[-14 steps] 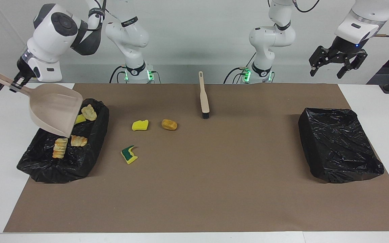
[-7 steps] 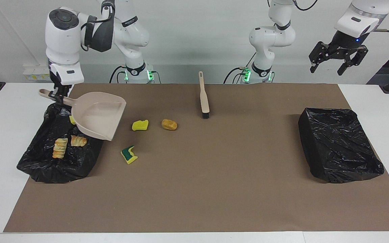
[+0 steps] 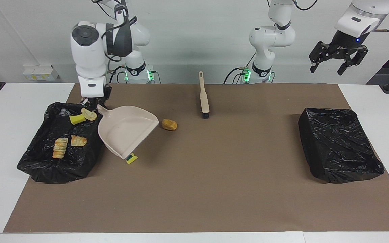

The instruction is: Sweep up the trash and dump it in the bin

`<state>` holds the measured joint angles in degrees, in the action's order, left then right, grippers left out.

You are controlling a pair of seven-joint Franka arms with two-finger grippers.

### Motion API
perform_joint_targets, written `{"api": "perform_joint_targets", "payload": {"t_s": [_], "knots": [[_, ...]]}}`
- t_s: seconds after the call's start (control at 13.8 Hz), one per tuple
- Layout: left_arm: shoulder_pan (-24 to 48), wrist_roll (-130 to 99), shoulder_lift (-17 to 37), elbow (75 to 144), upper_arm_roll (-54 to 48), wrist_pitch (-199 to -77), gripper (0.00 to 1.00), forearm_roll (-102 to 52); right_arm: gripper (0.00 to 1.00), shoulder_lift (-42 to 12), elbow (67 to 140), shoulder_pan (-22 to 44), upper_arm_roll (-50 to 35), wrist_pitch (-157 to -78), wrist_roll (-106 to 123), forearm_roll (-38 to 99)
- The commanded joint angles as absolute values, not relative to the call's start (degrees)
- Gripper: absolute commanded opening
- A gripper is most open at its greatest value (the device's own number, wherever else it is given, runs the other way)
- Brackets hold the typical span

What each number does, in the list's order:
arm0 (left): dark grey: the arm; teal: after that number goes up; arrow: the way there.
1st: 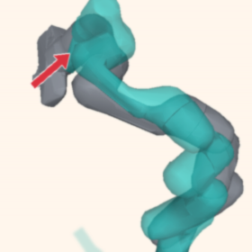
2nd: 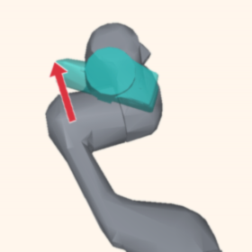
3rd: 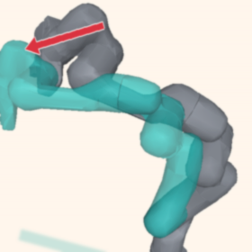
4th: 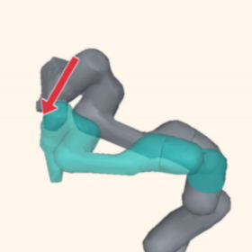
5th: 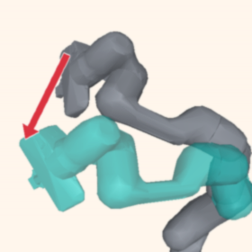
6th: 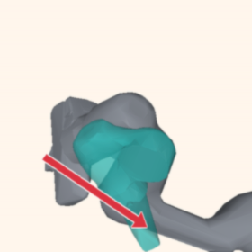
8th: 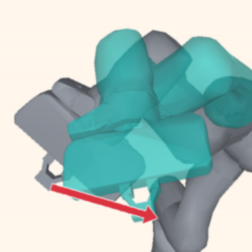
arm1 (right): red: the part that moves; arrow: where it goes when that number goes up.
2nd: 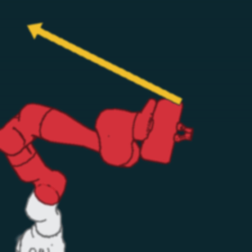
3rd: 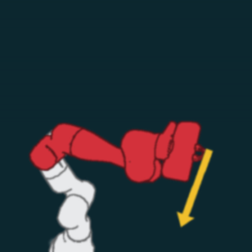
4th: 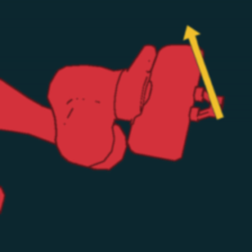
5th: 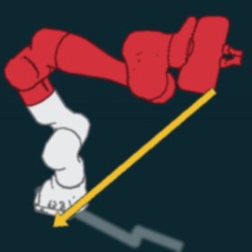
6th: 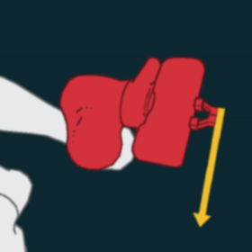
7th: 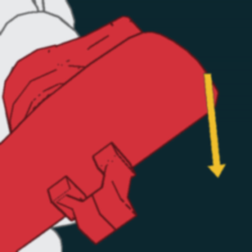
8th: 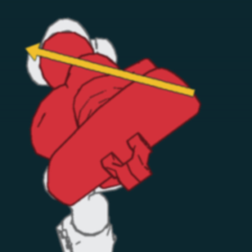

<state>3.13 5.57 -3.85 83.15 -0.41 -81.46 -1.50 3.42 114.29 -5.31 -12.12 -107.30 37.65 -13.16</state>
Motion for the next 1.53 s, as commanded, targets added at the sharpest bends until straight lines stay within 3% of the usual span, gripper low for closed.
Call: {"api": "perform_joint_targets", "payload": {"t_s": [0.0,0.44,0.95,1.16,1.38,1.45], "knots": [[1.93,5.98,-4.22,82.71,-1.05,-80.42,1.00,-1.76,0.00,-0.86,112.77,0.68,-12.04,-106.96,15.41,-10.30],[1.93,5.89,-4.22,82.71,-1.05,-80.16,1.00,-1.76,0.00,-11.85,102.32,7.56,-12.04,-106.79,-19.19,2.27],[2.02,5.97,-4.31,82.71,-1.14,-80.42,1.00,-1.76,0.00,-31.26,80.27,20.12,-12.04,-106.26,-41.02,3.60],[2.02,5.98,-4.31,82.71,-1.05,-80.15,1.00,-1.76,0.00,-36.72,75.25,21.97,-12.04,-108.10,-42.28,3.52],[2.02,5.98,-4.31,82.71,-1.05,-80.16,1.00,-1.76,0.00,-40.25,75.58,23.03,-12.04,-114.32,-42.19,3.25],[1.93,5.98,-4.31,82.71,-1.05,-80.07,1.00,-1.76,0.20,-40.08,75.93,22.42,-12.04,-114.87,-42.01,3.08]]}}
